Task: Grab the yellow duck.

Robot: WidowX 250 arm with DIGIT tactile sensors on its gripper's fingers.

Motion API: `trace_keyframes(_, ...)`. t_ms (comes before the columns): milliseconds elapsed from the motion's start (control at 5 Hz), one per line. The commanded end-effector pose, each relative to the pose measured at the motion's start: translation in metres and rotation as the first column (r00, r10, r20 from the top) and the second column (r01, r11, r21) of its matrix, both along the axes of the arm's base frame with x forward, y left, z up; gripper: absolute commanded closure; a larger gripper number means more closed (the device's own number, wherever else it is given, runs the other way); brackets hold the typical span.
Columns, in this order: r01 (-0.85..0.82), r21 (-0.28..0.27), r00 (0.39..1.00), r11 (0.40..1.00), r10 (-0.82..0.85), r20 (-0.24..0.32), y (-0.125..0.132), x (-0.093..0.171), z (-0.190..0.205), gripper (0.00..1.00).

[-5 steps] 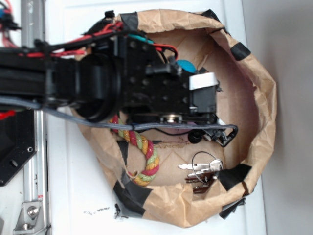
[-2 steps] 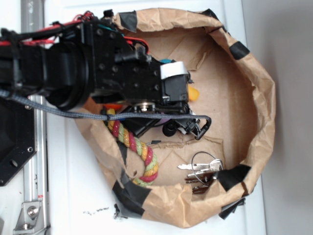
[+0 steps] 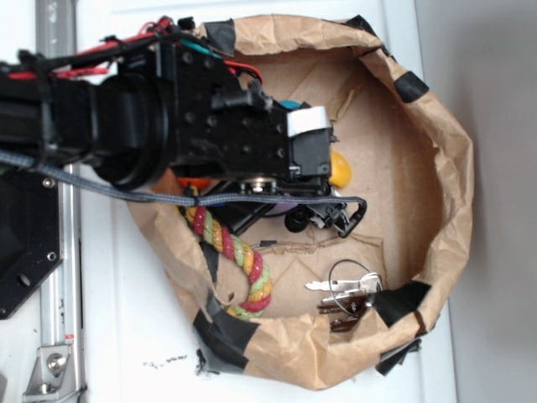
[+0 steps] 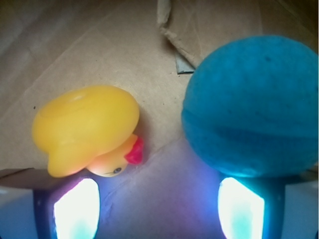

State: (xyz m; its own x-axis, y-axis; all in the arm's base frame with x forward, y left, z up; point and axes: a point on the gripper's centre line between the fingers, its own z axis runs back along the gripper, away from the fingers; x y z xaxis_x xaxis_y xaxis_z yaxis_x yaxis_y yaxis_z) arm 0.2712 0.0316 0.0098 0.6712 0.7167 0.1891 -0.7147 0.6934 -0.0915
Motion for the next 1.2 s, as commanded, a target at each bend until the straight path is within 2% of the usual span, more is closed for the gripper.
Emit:
trace_keyframes(0,0.116,0.037,0.990,0.993,-0.118,0.076,-0.0069,0.0318,0.0107,0.00)
trace_keyframes(400,0.119,0.042,0.990,0.992,-0.121,0.070,-0.0052,0.0344,0.0091,0.00)
trace_keyframes(600,0.077,0.039,0.994,0.996,-0.080,0.081,-0.0013,0.0310,0.0082,1.00)
trace_keyframes(1000,0.077,0.042,0.992,0.996,-0.081,0.098,0.0005,0.0318,0.0160,1.00)
